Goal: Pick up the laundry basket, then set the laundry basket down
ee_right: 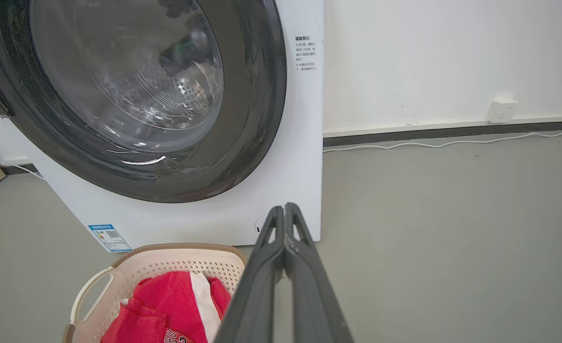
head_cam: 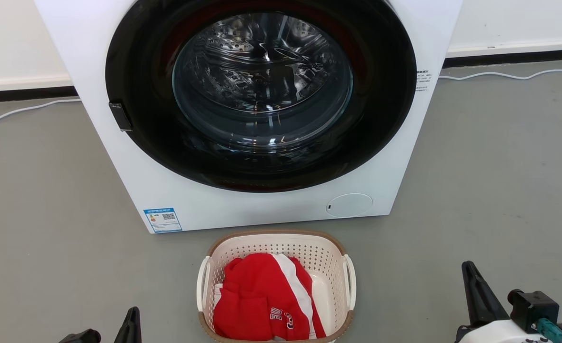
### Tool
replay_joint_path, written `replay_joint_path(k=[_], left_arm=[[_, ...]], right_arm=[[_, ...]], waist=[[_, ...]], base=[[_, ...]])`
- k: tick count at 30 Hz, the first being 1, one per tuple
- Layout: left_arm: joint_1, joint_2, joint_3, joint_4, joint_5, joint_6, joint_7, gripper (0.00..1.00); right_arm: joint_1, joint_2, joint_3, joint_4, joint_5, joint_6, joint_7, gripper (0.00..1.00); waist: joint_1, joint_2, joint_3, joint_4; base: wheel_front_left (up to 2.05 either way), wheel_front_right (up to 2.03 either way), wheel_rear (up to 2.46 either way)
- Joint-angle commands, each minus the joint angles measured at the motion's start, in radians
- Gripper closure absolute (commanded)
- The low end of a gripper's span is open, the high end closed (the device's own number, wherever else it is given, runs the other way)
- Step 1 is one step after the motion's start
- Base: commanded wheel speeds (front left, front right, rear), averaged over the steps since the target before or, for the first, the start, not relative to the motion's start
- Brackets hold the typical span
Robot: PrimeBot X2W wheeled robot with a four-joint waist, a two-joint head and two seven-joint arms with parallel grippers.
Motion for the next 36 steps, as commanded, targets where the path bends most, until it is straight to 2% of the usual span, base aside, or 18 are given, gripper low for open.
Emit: replay_joint_path(k=[1, 7, 36], left_arm=[[-0.026, 0.007, 0.006, -0.027, -0.033, -0.002, 0.006, 1.0], [-0.031, 0.007, 0.006, -0.037, -0.097, -0.005, 0.022, 1.0], [-0.063, 0.004, 0.012, -0.078, -0.403, -0.015, 0.105, 1.0]], right_arm=[[-0.026, -0.008, -0.006, -0.021, 0.037, 0.0, 0.012, 1.0], [-0.028, -0.007, -0.003, -0.029, 0.113, 0.001, 0.027, 1.0], [-0.047, 0.002, -0.006, -0.056, 0.479, 0.002, 0.108, 1.0]], waist=[[0.0021, -0.0001, -0.001, 0.001], [0.0, -0.0001, -0.001, 0.003], [-0.0001, -0.0001, -0.005, 0.012]], base=[[0.0, 0.0, 0.0], [0.0, 0.0, 0.0], [0.0, 0.0, 0.0]])
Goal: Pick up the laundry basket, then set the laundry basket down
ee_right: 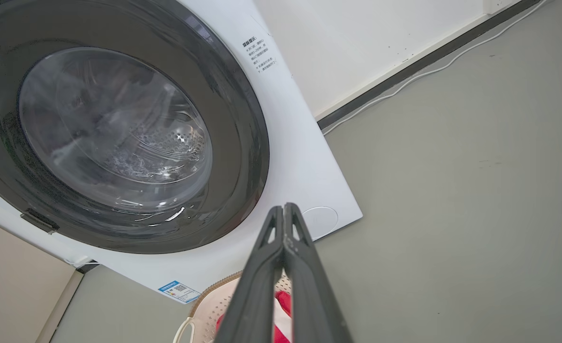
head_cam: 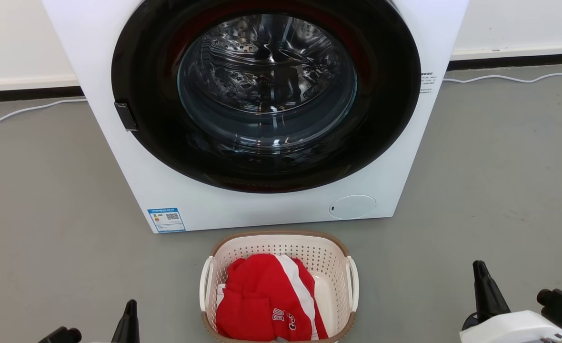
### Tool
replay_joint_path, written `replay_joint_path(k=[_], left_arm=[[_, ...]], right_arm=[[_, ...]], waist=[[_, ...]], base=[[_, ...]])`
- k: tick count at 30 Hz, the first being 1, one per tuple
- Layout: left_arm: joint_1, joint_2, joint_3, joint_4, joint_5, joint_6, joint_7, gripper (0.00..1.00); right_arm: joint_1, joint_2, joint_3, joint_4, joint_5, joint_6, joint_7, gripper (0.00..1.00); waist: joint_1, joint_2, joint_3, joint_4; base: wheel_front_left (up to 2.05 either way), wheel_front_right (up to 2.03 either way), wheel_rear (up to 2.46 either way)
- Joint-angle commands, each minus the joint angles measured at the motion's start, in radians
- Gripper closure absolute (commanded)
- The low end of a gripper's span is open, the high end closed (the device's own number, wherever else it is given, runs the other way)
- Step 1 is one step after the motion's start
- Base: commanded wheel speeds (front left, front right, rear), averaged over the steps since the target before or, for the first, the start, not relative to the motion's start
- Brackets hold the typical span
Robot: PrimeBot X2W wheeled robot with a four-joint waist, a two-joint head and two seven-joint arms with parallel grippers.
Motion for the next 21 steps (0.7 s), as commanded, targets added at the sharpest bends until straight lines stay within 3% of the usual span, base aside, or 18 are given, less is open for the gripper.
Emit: replay_joint_path(k=[1, 21], left_arm=[[-0.056, 0.005, 0.012, -0.031, -0.029, -0.01, 0.003, 1.0], [-0.078, 0.003, 0.018, -0.058, -0.239, -0.018, 0.062, 1.0]], right_arm=[[-0.046, -0.006, -0.001, -0.031, 0.03, 0.002, 0.007, 1.0], [-0.06, 0.0, -0.005, -0.048, 0.281, 0.004, 0.065, 1.0]], waist=[[-0.0001, -0.0001, 0.0, 0.0], [-0.0001, -0.0001, -0.003, 0.007]], base=[[0.0, 0.0, 0.0], [0.0, 0.0, 0.0]])
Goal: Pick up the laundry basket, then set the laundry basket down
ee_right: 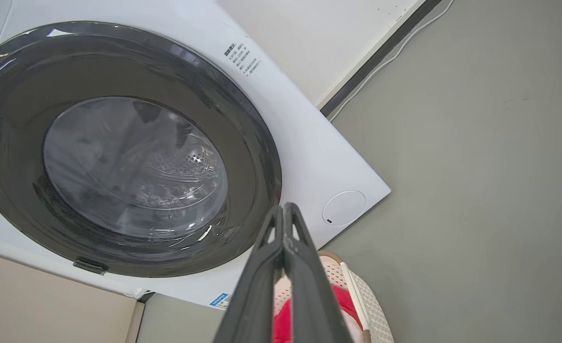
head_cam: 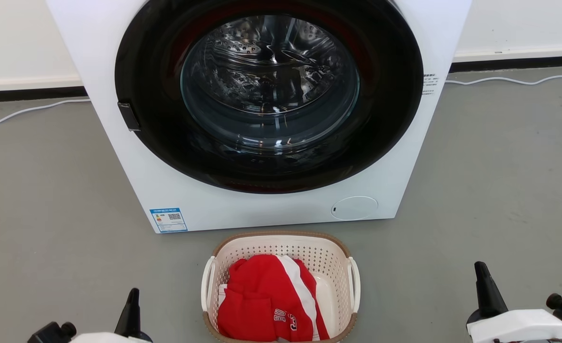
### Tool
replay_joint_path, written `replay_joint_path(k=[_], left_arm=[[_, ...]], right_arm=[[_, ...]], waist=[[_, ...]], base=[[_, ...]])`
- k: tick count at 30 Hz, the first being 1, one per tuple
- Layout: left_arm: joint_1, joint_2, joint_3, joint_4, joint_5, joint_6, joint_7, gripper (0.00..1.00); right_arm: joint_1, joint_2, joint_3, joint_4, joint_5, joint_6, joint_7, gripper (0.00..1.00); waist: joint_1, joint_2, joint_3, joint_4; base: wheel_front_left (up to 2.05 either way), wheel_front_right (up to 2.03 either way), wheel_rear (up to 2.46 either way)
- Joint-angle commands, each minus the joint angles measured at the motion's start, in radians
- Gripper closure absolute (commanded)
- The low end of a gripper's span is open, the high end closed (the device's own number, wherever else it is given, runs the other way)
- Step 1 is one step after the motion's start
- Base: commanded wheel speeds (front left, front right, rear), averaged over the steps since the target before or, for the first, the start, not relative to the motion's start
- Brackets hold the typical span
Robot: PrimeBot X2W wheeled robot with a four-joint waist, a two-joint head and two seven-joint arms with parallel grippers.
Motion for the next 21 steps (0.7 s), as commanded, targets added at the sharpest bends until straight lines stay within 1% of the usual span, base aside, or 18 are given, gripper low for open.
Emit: replay_joint_path(k=[1, 21], left_arm=[[-0.059, 0.009, 0.017, -0.03, -0.027, -0.009, 0.007, 1.0], [-0.082, 0.007, 0.023, -0.057, -0.238, -0.017, 0.065, 1.0]], right_arm=[[-0.058, -0.009, 0.004, -0.035, 0.033, 0.004, 0.009, 1.0], [-0.072, -0.003, 0.001, -0.053, 0.285, 0.005, 0.066, 1.0]], waist=[[-0.0001, -0.0001, 0.0, 0.0], [-0.0001, -0.0001, -0.003, 0.007]], base=[[0.0, 0.0, 0.0], [0.0, 0.0, 0.0]])
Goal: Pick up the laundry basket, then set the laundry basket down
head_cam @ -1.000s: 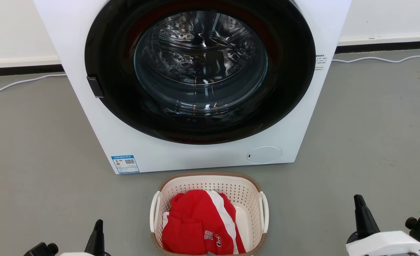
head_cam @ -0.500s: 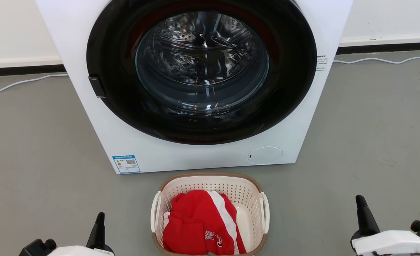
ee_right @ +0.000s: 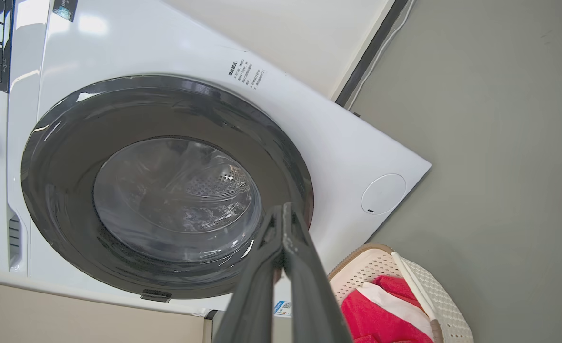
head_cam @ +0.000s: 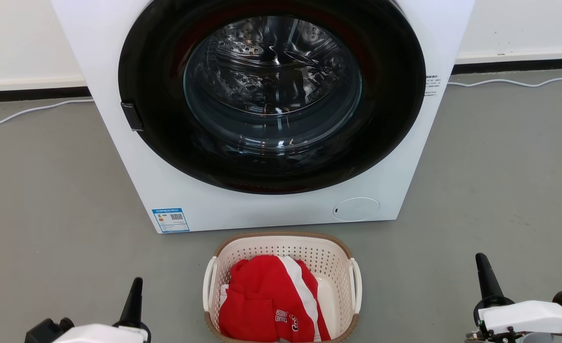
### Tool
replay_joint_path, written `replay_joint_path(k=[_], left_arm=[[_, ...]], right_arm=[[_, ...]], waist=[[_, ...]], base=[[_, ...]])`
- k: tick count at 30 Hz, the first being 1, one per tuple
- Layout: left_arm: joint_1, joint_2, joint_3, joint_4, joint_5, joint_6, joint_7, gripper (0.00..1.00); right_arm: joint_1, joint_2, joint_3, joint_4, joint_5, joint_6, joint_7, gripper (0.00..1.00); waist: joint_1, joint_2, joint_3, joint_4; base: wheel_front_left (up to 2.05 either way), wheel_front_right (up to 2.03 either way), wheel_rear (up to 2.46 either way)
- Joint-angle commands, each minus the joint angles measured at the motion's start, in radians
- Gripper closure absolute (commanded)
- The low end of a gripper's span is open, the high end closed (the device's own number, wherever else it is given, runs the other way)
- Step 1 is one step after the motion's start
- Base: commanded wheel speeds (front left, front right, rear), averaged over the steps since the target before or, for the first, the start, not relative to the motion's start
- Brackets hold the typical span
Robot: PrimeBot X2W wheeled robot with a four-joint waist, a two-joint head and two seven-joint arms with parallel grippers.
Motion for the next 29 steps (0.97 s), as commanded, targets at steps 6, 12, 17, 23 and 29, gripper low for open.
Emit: replay_joint_path(k=[6, 12, 17, 23, 29], left_arm=[[-0.07, 0.01, 0.024, -0.039, -0.085, -0.011, 0.023, 1.0], [-0.077, 0.01, 0.025, -0.047, -0.148, -0.013, 0.04, 1.0], [-0.083, 0.009, 0.027, -0.054, -0.201, -0.015, 0.055, 1.0], [-0.088, 0.009, 0.028, -0.061, -0.254, -0.017, 0.07, 1.0], [-0.095, 0.008, 0.03, -0.069, -0.317, -0.019, 0.087, 1.0]], right_arm=[[-0.056, -0.006, 0.013, -0.033, 0.101, 0.005, 0.027, 1.0], [-0.06, -0.004, 0.012, -0.038, 0.176, 0.006, 0.044, 1.0], [-0.064, -0.003, 0.012, -0.042, 0.239, 0.006, 0.059, 1.0], [-0.067, -0.001, 0.011, -0.047, 0.302, 0.006, 0.073, 1.0], [-0.072, 0.001, 0.01, -0.052, 0.377, 0.007, 0.09, 1.0]], waist=[[-0.0001, -0.0001, -0.001, 0.002], [-0.0001, -0.0001, -0.002, 0.004], [-0.0001, -0.0001, -0.003, 0.006], [-0.0001, -0.0001, -0.003, 0.007], [-0.0001, -0.0001, -0.004, 0.009]], base=[[0.0, 0.0, 0.0], [0.0, 0.0, 0.0], [0.0, 0.0, 0.0], [0.0, 0.0, 0.0], [0.0, 0.0, 0.0]])
